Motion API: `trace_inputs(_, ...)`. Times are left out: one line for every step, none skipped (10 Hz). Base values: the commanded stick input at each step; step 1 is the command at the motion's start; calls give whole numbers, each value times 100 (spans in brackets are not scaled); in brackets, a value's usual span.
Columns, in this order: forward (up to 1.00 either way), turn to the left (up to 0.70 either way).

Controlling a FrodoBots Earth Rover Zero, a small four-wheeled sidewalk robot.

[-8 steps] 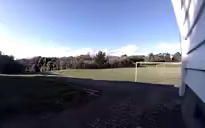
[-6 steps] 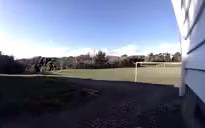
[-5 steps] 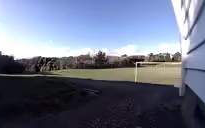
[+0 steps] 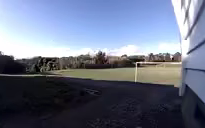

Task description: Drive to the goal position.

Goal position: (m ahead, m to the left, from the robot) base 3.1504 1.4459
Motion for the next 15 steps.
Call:
trace_inputs(4, 0)
trace_inputs(4, 0)
trace_inputs(4, 0)
trace_inputs(2, 0)
trace_inputs(4, 0)
trace_inputs(4, 0)
trace_inputs(4, 0)
trace_inputs(4, 0)
trace_inputs(4, 0)
trace_inputs(4, 0)
trace_inputs(4, 0)
trace_inputs(4, 0)
trace_inputs(4, 0)
trace_inputs(4, 0)
trace_inputs(4, 0)
